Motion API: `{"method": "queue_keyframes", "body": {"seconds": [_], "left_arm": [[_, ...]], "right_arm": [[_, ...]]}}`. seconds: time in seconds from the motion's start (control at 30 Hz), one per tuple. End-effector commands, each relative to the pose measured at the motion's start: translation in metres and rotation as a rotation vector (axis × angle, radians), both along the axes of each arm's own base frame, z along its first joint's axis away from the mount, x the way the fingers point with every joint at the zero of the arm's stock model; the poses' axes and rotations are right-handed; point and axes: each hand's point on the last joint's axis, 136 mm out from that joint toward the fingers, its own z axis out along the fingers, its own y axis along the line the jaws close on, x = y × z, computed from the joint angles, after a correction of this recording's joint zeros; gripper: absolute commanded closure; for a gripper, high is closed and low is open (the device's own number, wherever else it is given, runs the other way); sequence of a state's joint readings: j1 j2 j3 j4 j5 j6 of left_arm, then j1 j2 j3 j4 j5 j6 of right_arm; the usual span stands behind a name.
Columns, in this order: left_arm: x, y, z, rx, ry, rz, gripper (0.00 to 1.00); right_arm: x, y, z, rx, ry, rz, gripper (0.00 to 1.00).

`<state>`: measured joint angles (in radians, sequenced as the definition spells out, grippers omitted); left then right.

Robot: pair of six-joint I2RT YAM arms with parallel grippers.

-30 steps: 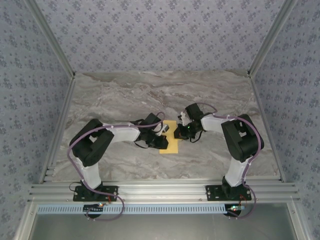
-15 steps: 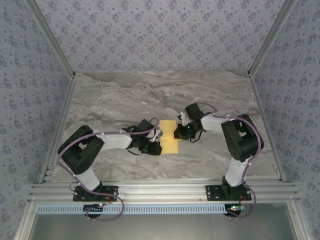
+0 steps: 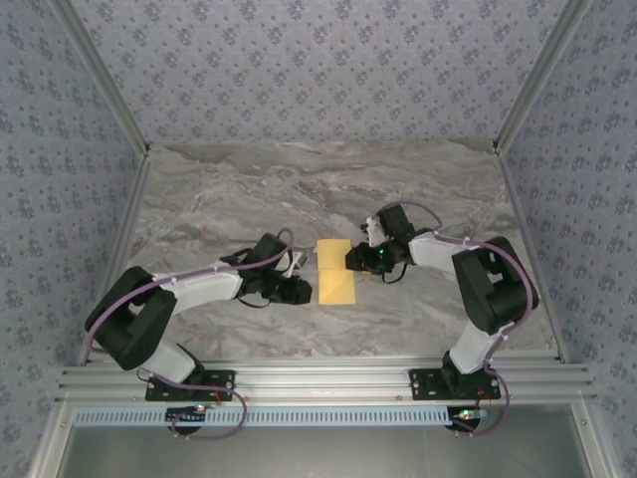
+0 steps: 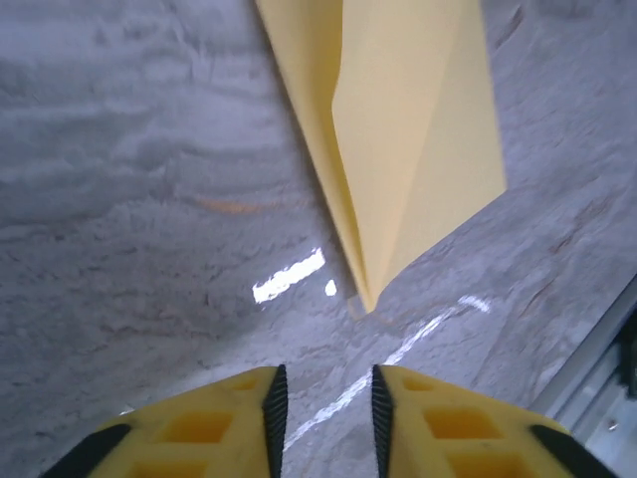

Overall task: Fold a paper plane with a square sheet of paper (fold left side to right side)
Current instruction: Fold the triangle a second time at the center of the table, then turn over the paper at the center of the table.

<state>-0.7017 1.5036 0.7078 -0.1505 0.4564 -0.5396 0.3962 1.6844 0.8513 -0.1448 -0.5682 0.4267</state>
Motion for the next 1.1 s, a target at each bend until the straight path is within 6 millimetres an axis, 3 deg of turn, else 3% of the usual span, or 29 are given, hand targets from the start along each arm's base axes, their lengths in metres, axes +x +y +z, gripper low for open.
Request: {"method": "queue_keyframes", "body": {"seconds": [0.0,0.1,0.3,0.53,0.8,1.07], "left_arm": [[0.032,-0.016,0.034,-0.096,-0.094,0.034,0.61],[0.052,-0.024,0.038,-0.123,-0.117,0.055,0.57],[0.074,-0.042,0.031,-0.123,-0.112,0.030,0.54],[0.084,-0.052,0.011,-0.100,-0.069,0.017,0.56],[0.079,-0.051,0.011,-0.126,-0.069,0.017,0.86],[0.077,-0.041,0.015,-0.116,-0.110,0.050,0.97]], "right_arm": [[0.012,-0.009,0.030,0.017,-0.132,-0.048,0.50],[0.001,-0.021,0.033,-0.012,-0.155,-0.062,0.40],[-0.026,-0.029,0.035,0.029,-0.155,-0.059,0.38],[-0.044,-0.028,0.042,0.075,-0.161,-0.027,0.36],[-0.042,-0.013,0.040,0.156,-0.122,-0.006,0.35],[-0.031,-0.007,0.029,0.163,-0.086,-0.033,0.29]]}}
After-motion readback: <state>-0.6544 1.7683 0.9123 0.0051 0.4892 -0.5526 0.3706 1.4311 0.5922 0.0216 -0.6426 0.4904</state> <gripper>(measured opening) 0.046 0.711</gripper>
